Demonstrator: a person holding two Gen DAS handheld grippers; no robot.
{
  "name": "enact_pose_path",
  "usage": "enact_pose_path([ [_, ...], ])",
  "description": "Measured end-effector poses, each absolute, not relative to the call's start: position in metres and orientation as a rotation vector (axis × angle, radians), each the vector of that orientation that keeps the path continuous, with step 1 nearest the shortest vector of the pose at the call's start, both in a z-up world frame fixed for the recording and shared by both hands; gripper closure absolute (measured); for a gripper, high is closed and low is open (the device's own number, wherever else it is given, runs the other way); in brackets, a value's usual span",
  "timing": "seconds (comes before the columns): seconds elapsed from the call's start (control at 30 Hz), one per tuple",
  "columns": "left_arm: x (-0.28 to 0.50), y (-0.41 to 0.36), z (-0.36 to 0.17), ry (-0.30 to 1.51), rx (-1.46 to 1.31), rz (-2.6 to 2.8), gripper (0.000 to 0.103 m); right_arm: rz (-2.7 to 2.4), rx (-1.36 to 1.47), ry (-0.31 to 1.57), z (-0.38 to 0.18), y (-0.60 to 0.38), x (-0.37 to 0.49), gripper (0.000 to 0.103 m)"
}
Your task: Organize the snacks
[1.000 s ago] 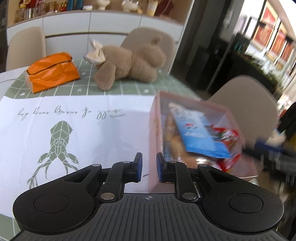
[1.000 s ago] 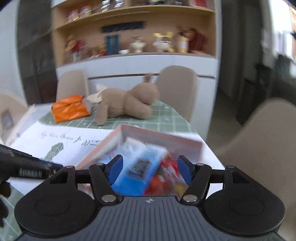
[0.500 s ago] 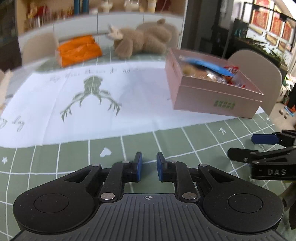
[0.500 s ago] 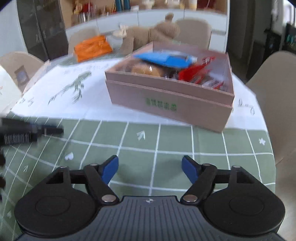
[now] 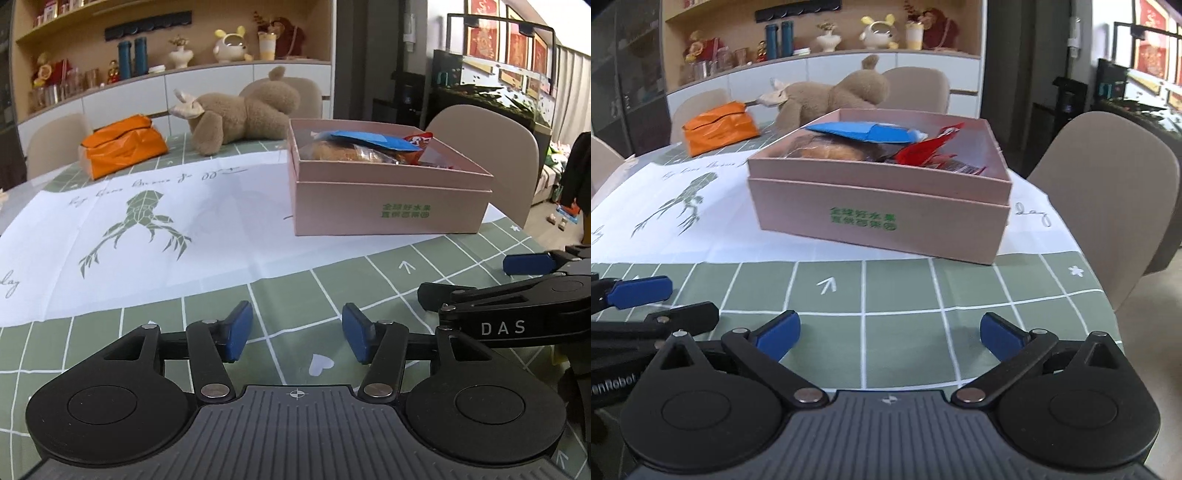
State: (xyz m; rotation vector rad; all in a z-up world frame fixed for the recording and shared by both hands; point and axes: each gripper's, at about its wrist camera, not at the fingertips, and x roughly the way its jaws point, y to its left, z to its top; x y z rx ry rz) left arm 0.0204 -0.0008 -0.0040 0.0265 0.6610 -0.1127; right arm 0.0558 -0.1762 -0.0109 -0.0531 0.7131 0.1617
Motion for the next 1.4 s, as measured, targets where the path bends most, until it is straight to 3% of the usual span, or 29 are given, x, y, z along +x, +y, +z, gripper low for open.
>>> enact_pose_path([
  [1.4, 0.0258, 0.0, -0.0054, 0.661, 0.027, -0.103, 0.045, 0.164, -0.039, 0.716, -0.0103, -0.1824, 0.0522, 0.0],
])
